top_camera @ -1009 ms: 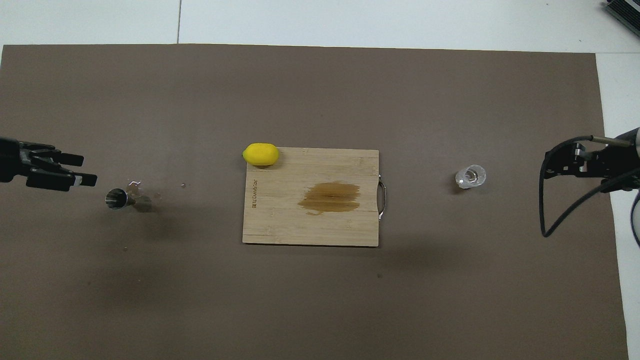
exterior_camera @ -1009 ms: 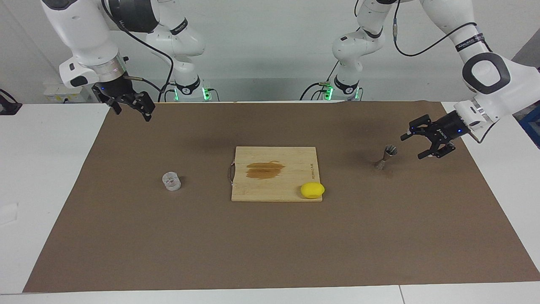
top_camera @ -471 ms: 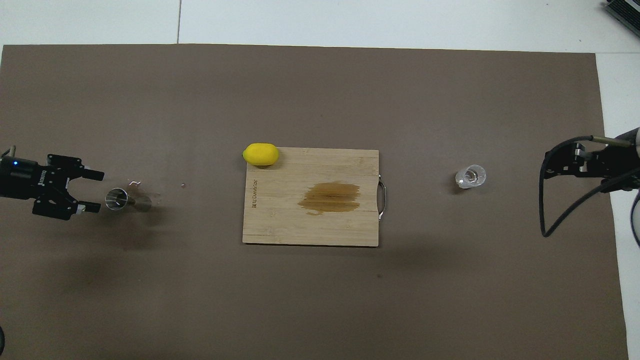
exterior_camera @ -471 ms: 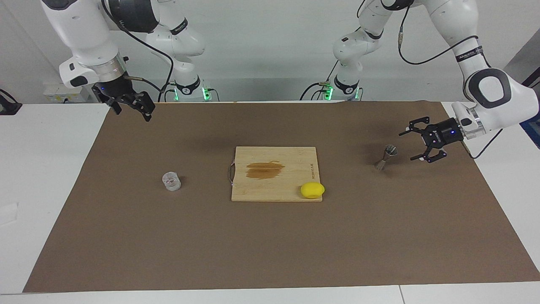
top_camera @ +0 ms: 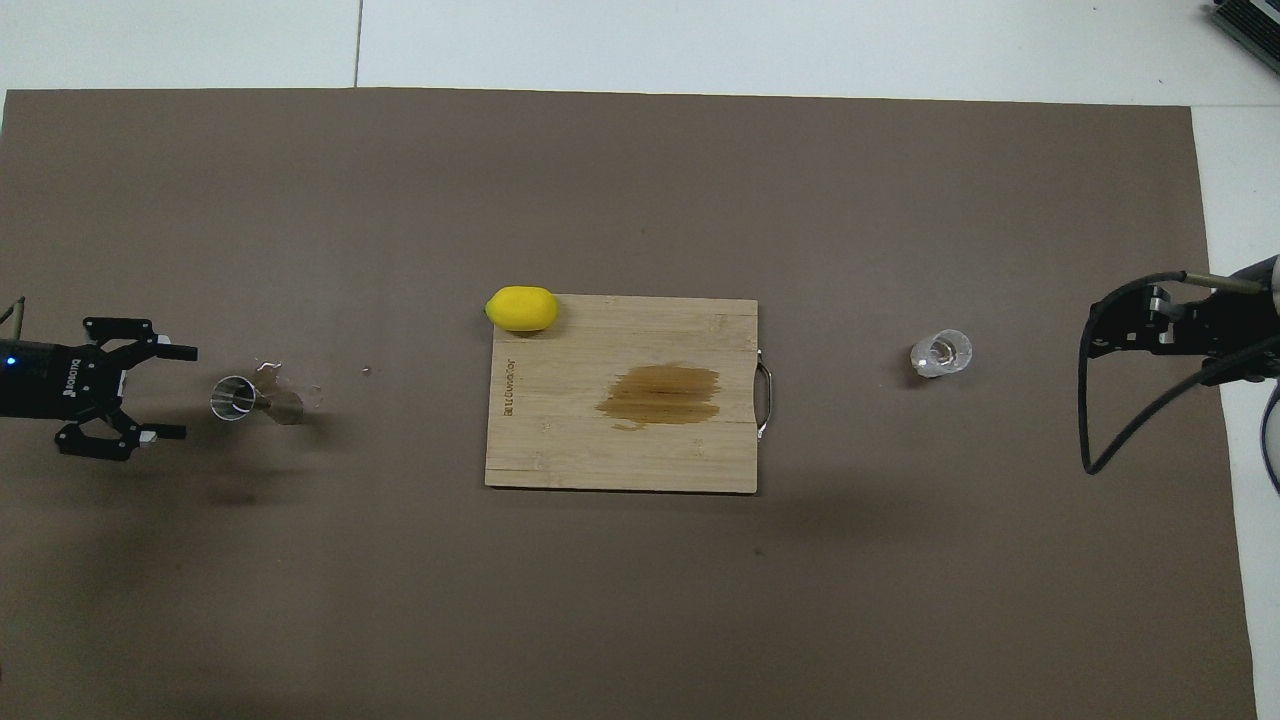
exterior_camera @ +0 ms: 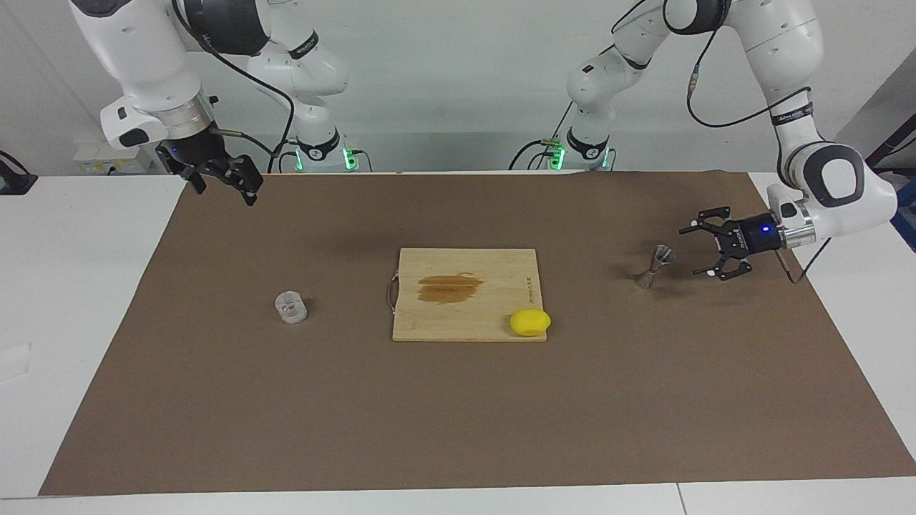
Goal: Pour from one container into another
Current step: 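Lower the left gripper around the glass cup and close it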
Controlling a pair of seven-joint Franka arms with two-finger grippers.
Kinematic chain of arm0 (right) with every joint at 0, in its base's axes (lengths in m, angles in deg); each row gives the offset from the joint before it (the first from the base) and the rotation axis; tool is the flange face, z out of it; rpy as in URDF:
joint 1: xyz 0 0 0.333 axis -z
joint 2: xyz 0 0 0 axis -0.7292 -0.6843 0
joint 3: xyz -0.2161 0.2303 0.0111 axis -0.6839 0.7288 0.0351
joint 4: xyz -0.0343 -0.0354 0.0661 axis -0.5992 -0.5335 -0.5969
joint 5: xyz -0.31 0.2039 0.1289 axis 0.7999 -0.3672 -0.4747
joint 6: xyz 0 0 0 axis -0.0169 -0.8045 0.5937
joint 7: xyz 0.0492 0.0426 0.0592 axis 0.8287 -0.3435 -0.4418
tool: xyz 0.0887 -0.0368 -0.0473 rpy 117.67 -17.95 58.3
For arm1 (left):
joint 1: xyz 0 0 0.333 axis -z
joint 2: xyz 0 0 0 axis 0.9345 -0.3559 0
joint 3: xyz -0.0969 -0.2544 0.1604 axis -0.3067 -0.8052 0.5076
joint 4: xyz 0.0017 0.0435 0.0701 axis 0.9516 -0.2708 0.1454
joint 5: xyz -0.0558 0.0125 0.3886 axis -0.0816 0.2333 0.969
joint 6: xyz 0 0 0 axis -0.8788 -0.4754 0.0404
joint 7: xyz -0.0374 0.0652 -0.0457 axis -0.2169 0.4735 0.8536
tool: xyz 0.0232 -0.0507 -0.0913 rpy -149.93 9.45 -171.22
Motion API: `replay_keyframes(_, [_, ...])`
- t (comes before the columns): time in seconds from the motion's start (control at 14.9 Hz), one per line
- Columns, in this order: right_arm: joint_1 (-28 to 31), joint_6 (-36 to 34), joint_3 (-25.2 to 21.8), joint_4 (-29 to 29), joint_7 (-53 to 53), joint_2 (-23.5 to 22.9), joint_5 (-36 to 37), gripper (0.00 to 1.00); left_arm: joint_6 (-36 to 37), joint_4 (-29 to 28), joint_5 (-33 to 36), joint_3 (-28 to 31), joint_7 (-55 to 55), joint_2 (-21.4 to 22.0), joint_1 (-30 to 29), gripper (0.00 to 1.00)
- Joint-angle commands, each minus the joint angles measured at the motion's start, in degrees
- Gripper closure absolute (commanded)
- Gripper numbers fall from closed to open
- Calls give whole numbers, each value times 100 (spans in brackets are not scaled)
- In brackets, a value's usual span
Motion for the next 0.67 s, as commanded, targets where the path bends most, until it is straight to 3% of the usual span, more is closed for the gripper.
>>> replay_keyframes(0.0, [74,55,21,-118,-92,113,-132,0,126,-65,-522,-31,-1011,-335,-165,0])
replay_keyframes(0.34, [74,55,21,-127,-92,113,-141,0,784,-74,-1129,-23,-1479,-949,-148,0])
replay_keyframes(0.61, [74,55,21,-118,-92,113,-141,0,960,-83,-1376,-22,-1489,-1047,-95,0])
